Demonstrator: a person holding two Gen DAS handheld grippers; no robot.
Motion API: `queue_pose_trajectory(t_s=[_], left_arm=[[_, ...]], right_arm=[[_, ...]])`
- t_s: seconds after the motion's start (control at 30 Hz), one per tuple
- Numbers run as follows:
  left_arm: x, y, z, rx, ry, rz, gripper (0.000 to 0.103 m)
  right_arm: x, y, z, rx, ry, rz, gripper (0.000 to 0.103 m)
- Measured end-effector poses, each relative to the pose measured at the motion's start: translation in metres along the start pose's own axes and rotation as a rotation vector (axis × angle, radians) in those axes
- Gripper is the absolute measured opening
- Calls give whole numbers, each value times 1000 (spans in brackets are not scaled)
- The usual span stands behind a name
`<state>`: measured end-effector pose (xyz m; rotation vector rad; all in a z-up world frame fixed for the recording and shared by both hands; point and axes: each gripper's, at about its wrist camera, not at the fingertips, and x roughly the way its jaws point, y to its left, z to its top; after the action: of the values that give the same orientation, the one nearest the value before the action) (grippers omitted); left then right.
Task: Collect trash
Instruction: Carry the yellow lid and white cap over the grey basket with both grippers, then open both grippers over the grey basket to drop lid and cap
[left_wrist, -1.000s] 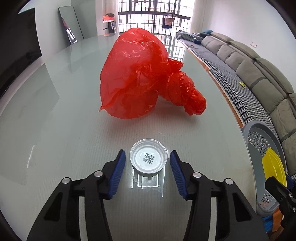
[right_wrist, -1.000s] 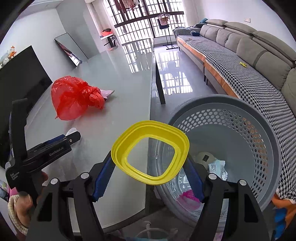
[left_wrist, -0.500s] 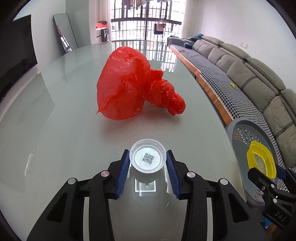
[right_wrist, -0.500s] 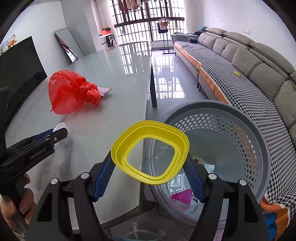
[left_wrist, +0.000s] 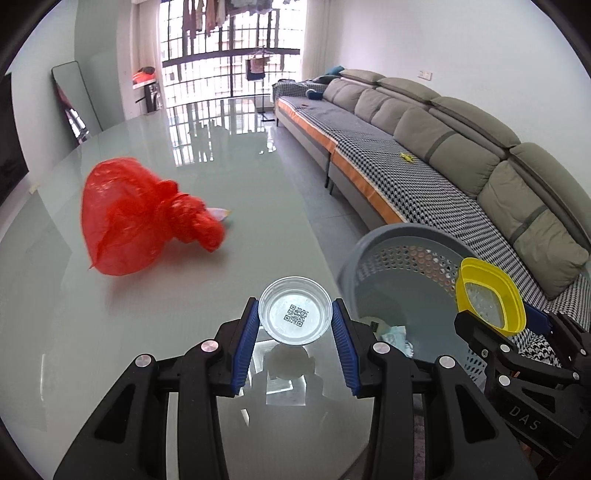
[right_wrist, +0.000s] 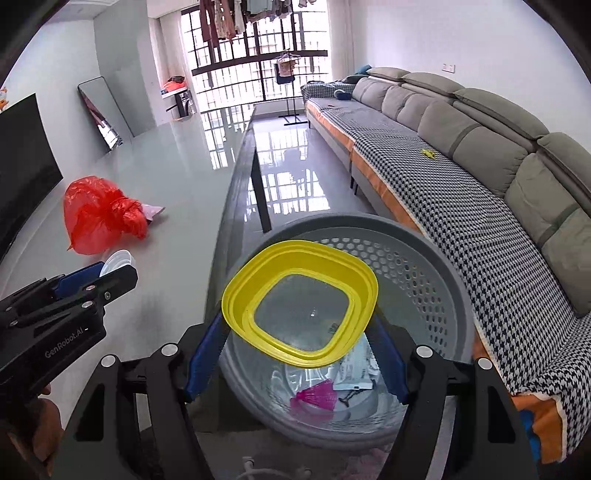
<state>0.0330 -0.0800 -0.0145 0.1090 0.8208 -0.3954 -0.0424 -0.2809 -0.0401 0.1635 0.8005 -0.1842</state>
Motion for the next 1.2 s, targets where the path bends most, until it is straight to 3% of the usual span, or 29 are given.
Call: queue_pose_trajectory(t_s=[0.53, 0.87, 1.2], left_arm=[[34, -97, 0, 171, 70, -91, 39], [56, -111, 4, 185, 110, -77, 39], [66, -112, 9, 169, 126, -60, 40]], right_arm=[[9, -109, -16, 157, 27, -102, 70], [30, -124, -22, 165, 61, -137, 70], [43, -115, -19, 140, 69, -133, 70]])
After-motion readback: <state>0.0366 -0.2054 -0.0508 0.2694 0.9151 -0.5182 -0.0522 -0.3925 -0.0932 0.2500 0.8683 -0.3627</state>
